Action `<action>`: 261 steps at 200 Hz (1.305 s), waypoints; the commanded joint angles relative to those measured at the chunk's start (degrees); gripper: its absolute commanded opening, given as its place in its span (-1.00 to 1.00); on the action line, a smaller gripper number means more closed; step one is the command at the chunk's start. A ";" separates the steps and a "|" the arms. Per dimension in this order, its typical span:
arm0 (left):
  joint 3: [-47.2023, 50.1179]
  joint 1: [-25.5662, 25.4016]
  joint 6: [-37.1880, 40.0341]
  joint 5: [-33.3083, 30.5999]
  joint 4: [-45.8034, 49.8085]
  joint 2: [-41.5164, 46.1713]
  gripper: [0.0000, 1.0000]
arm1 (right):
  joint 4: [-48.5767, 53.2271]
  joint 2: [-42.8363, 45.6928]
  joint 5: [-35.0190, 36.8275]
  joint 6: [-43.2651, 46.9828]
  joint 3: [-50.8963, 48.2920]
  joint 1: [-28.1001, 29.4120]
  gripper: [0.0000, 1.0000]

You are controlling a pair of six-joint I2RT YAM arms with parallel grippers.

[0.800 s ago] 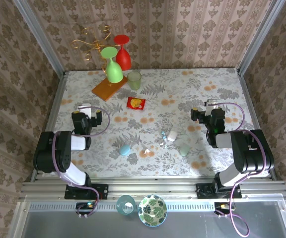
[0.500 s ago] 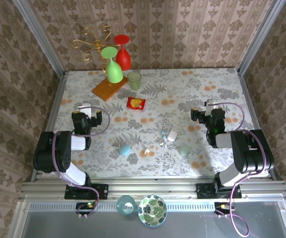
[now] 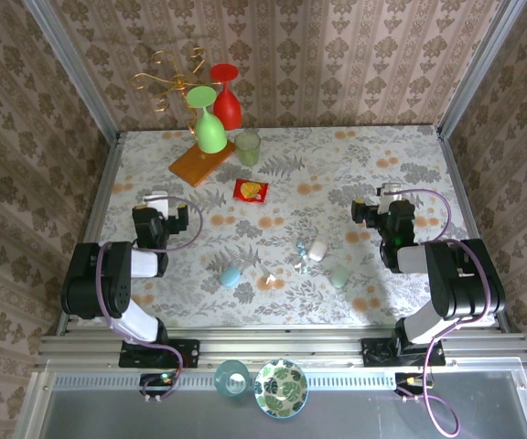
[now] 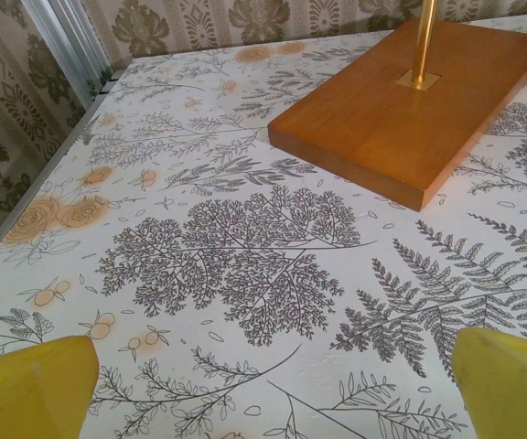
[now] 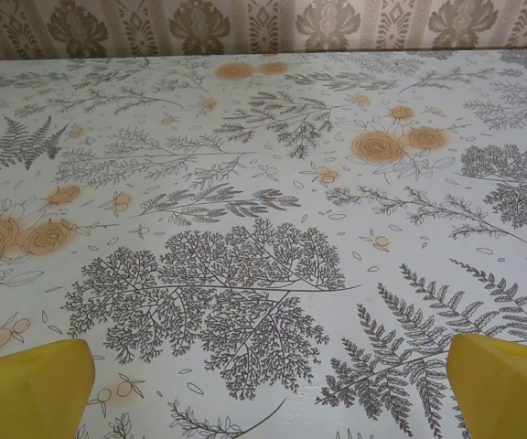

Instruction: Insert the wireless bluetooth earbuds into the charging case

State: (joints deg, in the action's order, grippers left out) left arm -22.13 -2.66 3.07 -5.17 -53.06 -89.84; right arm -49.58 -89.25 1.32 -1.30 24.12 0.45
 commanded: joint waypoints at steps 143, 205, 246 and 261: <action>1.57 -22.49 -0.61 -3.55 25.69 34.81 1.00 | 65.22 35.05 0.27 -23.66 14.55 18.71 1.00; 0.43 -33.26 -1.49 1.23 24.58 31.65 1.00 | 76.84 25.70 5.06 -17.37 18.97 30.75 1.00; 0.14 -33.39 -3.05 1.06 23.00 29.24 1.00 | 78.86 14.13 3.18 -16.31 24.29 31.25 1.00; -0.22 -33.45 -3.01 1.23 23.07 28.44 1.00 | 75.85 11.04 1.66 -15.12 24.66 31.54 1.00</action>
State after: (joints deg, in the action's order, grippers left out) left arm -20.03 -35.73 1.63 -4.84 -28.93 -60.47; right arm 26.35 -74.54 4.36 -18.74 46.70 31.27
